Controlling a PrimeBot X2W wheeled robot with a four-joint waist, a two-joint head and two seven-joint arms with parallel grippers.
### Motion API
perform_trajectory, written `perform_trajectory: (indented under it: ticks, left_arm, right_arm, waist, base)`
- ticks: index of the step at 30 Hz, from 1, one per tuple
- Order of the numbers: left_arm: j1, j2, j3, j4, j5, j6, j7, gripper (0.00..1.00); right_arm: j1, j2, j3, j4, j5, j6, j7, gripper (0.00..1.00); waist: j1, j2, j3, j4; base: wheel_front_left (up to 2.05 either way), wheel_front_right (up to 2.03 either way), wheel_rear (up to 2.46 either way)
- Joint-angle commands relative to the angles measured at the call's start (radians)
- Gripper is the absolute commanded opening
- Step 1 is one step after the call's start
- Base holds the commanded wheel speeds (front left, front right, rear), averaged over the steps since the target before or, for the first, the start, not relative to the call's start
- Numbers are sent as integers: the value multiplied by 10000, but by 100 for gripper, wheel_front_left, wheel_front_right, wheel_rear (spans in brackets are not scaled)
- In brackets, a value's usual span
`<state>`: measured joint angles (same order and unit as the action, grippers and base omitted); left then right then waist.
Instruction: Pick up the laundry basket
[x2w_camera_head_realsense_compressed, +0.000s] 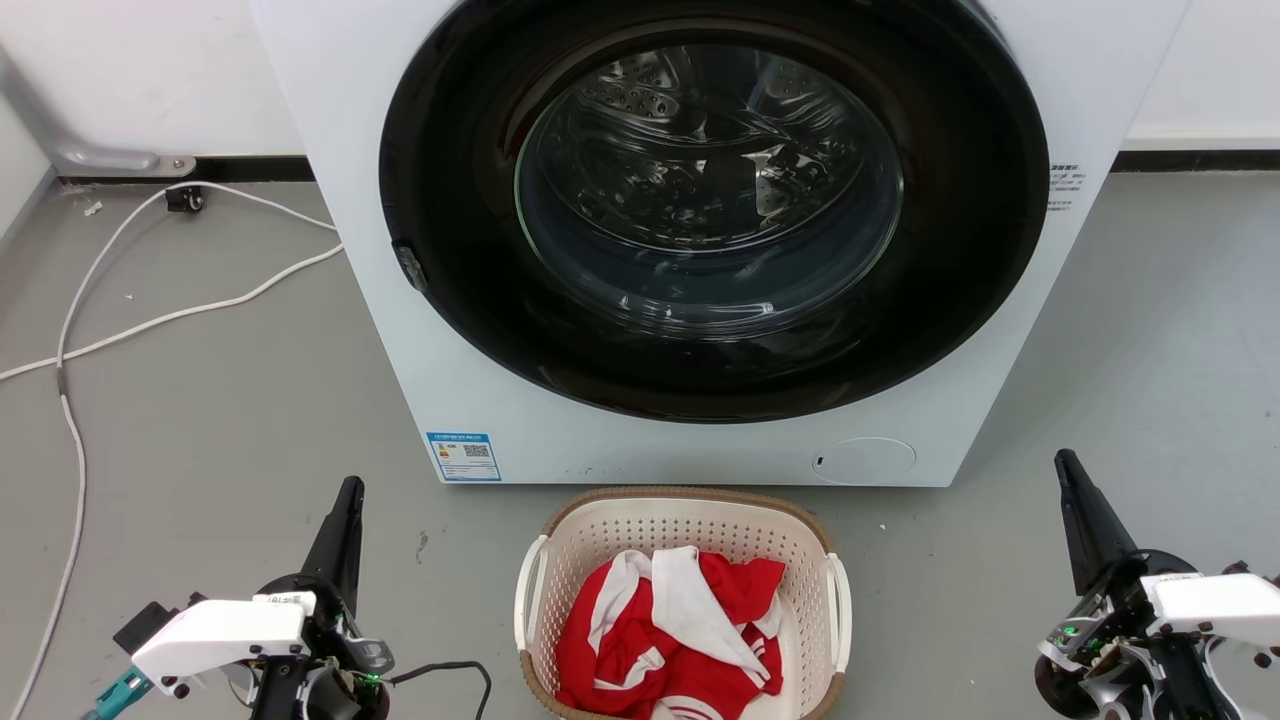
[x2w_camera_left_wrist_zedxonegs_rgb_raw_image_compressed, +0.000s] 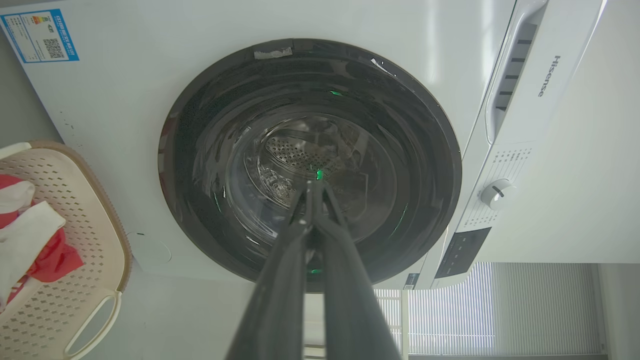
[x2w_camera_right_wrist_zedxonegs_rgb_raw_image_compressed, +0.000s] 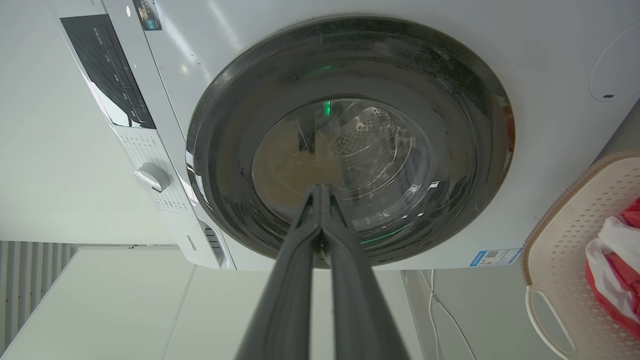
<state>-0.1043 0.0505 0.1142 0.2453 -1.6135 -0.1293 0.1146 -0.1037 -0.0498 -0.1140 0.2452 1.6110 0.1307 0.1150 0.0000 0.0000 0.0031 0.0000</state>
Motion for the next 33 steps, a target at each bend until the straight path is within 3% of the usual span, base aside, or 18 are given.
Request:
perform_trajectory:
  ticks: [1,32,33]
  left_arm:
    - [-98,-3,13,10,14,-40,12,0]
    - [-98,-3,13,10,14,-40,13,0]
    - [0,0,0,0,0,0,0,100]
  right_arm:
    - [-101,-9,0,3,40,0,9,0]
    - [-102,-9,0,3,40,0,9,0]
    - [0,0,0,0,0,0,0,100]
  waist:
    - [0,0,0,0]
    - [0,0,0,0]
    - [0,0,0,0]
  base:
    - [0,0,0]
    - [0,0,0]
    - [0,0,0]
